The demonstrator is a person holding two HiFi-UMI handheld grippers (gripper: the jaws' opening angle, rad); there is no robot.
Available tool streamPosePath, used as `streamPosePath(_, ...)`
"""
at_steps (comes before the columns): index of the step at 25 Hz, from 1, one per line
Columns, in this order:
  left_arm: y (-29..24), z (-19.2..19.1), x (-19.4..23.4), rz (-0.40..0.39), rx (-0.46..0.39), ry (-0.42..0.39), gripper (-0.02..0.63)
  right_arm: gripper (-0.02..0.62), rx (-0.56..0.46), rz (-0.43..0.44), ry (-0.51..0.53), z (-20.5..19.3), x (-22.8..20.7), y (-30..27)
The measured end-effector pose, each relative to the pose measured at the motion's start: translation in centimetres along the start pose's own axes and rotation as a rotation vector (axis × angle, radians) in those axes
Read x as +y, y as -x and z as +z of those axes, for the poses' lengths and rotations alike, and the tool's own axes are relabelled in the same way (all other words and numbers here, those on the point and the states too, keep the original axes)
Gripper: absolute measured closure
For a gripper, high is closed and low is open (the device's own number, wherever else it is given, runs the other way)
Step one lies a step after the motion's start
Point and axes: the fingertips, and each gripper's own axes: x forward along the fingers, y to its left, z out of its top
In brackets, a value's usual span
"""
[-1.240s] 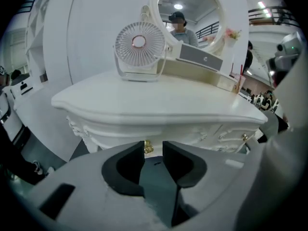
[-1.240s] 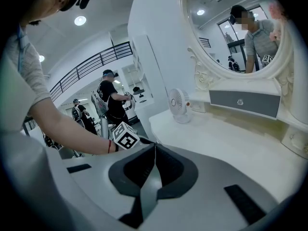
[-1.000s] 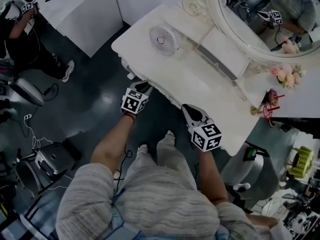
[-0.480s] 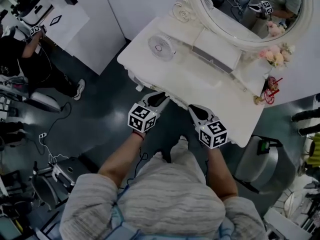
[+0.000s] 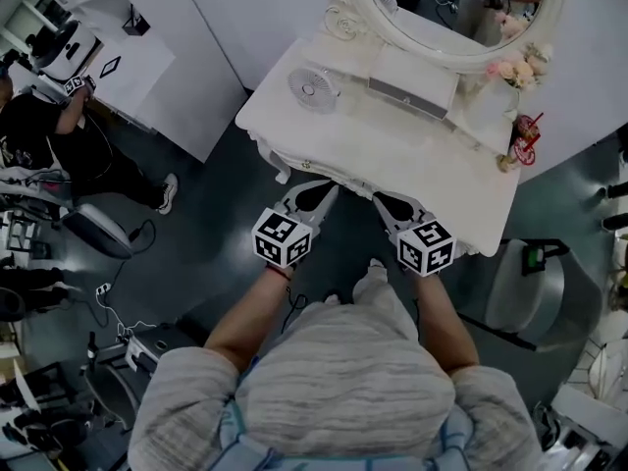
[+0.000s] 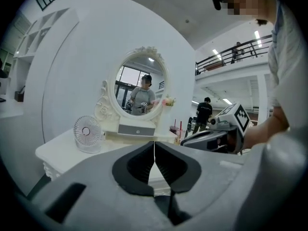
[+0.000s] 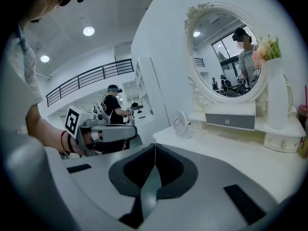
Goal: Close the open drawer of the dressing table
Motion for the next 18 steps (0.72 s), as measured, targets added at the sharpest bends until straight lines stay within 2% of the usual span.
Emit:
streamPosePath(7, 4.3, 0.6, -2.8, -0.023, -0.039, 0.003, 0.591, 0.586, -0.023, 0.010, 0.051, 0.4, 4.2, 2.2)
streamPosePath(18, 9.1, 1.5, -6.9, -0.048, -0.089, -0.019, 0.591, 0.586, -0.056, 0.044, 0.041, 0.0, 8.8, 5.1)
